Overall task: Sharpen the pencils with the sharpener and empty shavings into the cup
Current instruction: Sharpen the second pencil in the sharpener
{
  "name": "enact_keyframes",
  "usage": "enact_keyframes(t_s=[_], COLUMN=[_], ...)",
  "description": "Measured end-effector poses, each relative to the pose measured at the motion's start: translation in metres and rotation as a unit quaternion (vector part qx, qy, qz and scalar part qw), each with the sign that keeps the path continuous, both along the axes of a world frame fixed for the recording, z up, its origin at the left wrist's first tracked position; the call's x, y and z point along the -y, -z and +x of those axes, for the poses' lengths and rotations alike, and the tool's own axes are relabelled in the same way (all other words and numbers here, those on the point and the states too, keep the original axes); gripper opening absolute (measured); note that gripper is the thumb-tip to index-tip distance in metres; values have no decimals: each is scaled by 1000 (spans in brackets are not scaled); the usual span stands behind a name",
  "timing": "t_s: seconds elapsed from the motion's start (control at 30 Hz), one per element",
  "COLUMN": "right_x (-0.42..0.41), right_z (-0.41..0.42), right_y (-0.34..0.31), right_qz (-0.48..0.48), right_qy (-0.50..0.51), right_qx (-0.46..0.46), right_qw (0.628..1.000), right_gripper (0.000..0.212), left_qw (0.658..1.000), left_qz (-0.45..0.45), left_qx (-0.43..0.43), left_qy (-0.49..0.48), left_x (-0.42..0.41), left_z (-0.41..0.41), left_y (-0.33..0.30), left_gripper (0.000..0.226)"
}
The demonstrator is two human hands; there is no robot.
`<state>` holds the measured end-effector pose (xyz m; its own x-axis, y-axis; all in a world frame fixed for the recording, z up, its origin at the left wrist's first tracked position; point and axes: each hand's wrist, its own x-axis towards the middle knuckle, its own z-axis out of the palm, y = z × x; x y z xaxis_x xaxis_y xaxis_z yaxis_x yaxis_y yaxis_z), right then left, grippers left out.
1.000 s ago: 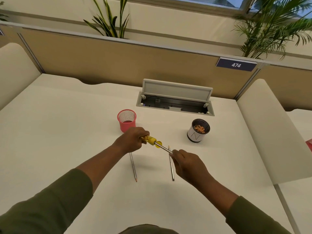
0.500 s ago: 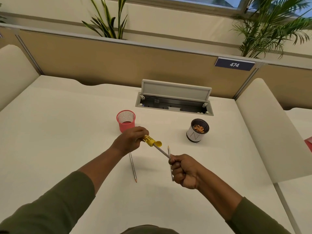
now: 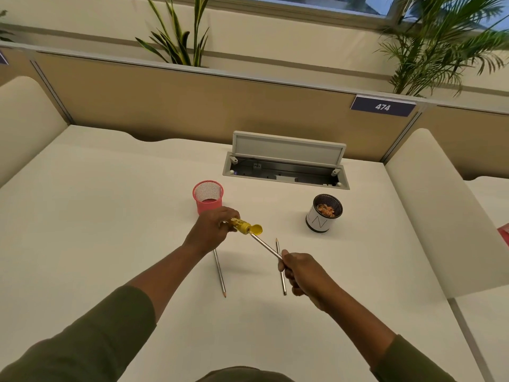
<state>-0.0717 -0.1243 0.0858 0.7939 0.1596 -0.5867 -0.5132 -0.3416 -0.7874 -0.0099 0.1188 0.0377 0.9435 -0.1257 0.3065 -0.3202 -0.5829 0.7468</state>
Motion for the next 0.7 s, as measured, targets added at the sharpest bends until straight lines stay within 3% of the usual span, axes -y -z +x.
enact_keyframes(t_s=[0.13,0.23,0.5,0.7], right_x=[0,1,3,0], right_z=[-7,-13,-29,-35], right_y=[9,16,36,40], right_qz=[-8,1,-56,-75], right_qy=[4,9,16,13], right_qx=[44,67,155,191], right_qw=[999,998,986,979], right_gripper=[44,44,36,19], left_qw=[985,970,964,963], left_qz=[-137,-180,-152,-157], left_qx=[-92,-132,-201,-208], left_qy=[-54,-94,-83,-67], left_x=[-1,-1,-6,-4], left_z=[-7,-12,-25,-28], left_y=[3,9,24,25], left_gripper=[42,44,34,45])
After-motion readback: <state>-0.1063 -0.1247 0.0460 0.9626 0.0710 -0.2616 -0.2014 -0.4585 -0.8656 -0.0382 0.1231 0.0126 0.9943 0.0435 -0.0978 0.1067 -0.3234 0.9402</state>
